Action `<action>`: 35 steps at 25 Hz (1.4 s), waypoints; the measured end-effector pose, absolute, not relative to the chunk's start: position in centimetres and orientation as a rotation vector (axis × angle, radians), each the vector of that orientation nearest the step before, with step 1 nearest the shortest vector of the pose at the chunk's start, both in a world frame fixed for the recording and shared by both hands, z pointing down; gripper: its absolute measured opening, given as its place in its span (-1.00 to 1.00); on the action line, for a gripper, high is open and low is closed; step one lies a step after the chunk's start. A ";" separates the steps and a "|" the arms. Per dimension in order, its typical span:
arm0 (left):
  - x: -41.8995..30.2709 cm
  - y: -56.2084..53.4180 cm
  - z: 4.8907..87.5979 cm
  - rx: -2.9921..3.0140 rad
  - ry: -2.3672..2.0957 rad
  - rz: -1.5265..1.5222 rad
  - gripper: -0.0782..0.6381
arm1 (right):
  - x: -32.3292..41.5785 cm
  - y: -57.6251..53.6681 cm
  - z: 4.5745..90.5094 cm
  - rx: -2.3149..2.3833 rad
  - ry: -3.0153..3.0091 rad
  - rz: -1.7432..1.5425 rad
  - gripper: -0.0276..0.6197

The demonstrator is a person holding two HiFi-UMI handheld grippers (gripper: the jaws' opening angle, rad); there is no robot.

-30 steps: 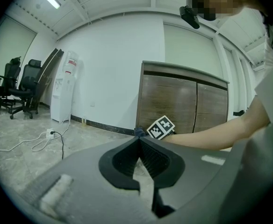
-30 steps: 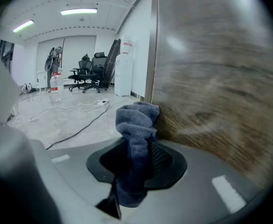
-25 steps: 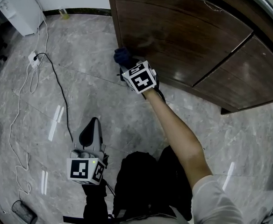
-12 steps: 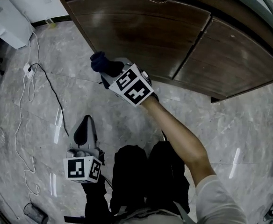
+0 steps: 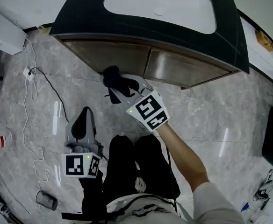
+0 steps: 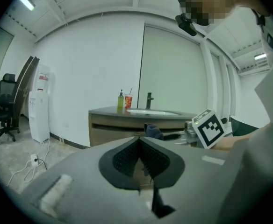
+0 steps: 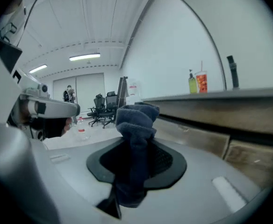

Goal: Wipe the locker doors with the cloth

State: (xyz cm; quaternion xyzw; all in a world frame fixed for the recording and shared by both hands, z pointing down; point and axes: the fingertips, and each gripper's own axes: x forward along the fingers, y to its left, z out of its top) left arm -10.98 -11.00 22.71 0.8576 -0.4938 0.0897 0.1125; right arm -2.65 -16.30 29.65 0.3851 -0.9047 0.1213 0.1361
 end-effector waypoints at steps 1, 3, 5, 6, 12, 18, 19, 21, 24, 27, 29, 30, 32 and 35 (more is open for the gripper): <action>-10.3 -11.0 20.3 2.523 -1.431 0.260 -0.78 | -1.4 -15.4 27.2 1.158 -2.611 0.368 -0.59; -9.4 -10.7 15.7 2.532 -1.404 0.256 -0.78 | 0.3 -13.4 22.5 1.240 -2.590 0.381 -0.58; -9.0 -10.1 11.2 2.540 -1.389 0.258 -0.78 | 1.6 -11.4 17.8 1.313 -2.576 0.393 -0.59; -8.8 -9.8 9.0 2.546 -1.384 0.259 -0.78 | 2.3 -10.4 15.5 1.349 -2.566 0.396 -0.59; -5.3 -7.6 -2.9 2.616 -1.340 0.248 -0.78 | 7.4 -4.8 3.7 1.563 -2.478 0.369 -0.59; -2.4 -4.3 -11.0 2.659 -1.301 0.217 -0.78 | 10.4 1.5 -4.0 1.706 -2.412 0.441 -0.59; -1.9 -3.8 -12.0 2.671 -1.285 0.206 -0.78 | 11.0 2.3 -4.9 1.731 -2.394 0.435 -0.59; -1.2 -2.8 -13.8 2.701 -1.254 0.185 -0.78 | 12.1 3.6 -6.6 1.789 -2.363 0.405 -0.59; -1.3 -1.3 -15.8 2.748 -1.209 0.163 -0.78 | 13.1 5.1 -9.4 1.892 -2.328 0.346 -0.59; -2.3 0.7 -17.0 2.773 -1.155 0.166 -0.78 | 12.9 7.2 -11.6 1.973 -2.274 0.294 -0.59; -3.3 2.2 -17.9 2.793 -1.120 0.171 -0.78 | 12.0 8.9 -12.8 2.018 -2.231 0.262 -0.59; -3.7 3.0 -18.5 2.810 -1.103 0.167 -0.78 | 11.6 9.8 -13.3 2.045 -2.215 0.261 -0.59; -4.7 4.6 -19.4 2.840 -1.067 0.148 -0.78 | 10.9 11.9 -14.0 2.107 -2.191 0.285 -0.59; -7.0 6.6 -19.8 2.834 -1.032 0.099 -0.78 | 9.4 14.7 -14.8 2.178 -2.149 0.285 -0.59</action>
